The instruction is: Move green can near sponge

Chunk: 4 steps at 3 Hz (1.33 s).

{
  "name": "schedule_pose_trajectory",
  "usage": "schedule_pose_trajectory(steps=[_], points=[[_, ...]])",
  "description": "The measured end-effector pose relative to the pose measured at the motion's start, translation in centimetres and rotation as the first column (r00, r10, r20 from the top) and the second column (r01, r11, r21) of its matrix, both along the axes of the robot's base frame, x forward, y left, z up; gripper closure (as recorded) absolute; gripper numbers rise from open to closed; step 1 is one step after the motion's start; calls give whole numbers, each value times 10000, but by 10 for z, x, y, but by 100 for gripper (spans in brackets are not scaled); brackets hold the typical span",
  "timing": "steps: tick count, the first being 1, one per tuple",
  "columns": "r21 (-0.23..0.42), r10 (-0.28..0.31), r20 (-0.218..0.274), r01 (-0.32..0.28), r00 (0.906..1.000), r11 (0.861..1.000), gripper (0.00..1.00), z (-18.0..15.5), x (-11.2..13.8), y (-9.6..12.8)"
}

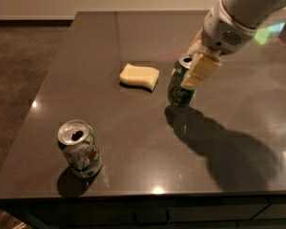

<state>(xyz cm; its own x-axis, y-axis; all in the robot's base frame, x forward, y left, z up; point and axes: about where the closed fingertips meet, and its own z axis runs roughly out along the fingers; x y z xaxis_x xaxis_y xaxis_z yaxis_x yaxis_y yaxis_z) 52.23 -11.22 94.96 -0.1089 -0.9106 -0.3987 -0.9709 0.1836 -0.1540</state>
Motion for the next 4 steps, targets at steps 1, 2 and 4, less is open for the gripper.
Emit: schedule_pose_trajectory(steps=[1, 2, 4], points=[[28, 334, -64, -334, 9994, 9994, 100, -1, 15, 24], [-50, 523, -195, -524, 9984, 9986, 100, -8, 29, 40], [-477, 567, -207, -577, 9982, 9972, 62, -22, 41, 51]])
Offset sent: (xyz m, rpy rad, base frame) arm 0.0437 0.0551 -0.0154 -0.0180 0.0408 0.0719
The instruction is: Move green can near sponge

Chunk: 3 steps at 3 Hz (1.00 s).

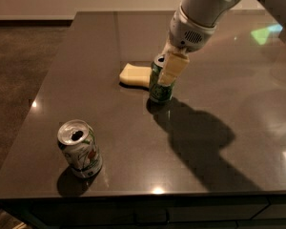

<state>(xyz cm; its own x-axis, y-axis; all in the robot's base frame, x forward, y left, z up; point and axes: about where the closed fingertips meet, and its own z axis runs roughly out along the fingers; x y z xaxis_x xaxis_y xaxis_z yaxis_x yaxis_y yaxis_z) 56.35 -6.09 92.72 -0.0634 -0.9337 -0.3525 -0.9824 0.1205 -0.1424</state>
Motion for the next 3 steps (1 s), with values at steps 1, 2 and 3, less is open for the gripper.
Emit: schedule_pose_trajectory(steps=[1, 2, 3], points=[[-170, 27, 75, -26, 10000, 9999, 39, -5, 2, 2], [-253, -10, 306, 18, 9995, 9997, 15, -10, 2, 2], [-249, 11, 304, -3, 9995, 9997, 0, -10, 2, 4]])
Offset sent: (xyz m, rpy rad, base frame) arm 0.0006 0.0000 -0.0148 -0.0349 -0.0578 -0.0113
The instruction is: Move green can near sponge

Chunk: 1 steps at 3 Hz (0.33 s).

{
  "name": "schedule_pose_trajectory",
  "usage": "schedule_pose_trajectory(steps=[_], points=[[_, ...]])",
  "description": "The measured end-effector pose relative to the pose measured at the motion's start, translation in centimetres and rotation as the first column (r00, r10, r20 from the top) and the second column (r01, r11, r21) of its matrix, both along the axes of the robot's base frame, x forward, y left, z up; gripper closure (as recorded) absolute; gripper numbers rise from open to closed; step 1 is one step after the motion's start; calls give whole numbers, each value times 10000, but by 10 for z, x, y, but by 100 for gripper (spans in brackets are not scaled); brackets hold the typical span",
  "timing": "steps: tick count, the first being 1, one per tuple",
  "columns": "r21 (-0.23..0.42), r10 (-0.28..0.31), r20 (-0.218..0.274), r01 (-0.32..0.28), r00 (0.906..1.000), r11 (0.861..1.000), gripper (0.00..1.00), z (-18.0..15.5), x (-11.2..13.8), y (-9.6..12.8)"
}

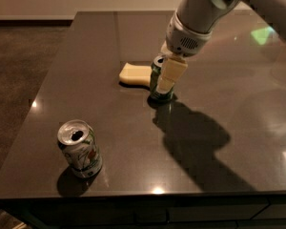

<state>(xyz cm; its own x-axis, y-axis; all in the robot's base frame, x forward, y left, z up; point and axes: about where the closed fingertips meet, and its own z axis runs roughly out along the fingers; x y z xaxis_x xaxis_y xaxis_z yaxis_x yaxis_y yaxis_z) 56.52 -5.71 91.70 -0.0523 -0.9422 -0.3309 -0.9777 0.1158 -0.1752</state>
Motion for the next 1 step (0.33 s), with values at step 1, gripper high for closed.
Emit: schedule_pose_trajectory(steps=[1], points=[[0, 1, 0, -1, 10000, 10000, 0, 0, 0, 0]])
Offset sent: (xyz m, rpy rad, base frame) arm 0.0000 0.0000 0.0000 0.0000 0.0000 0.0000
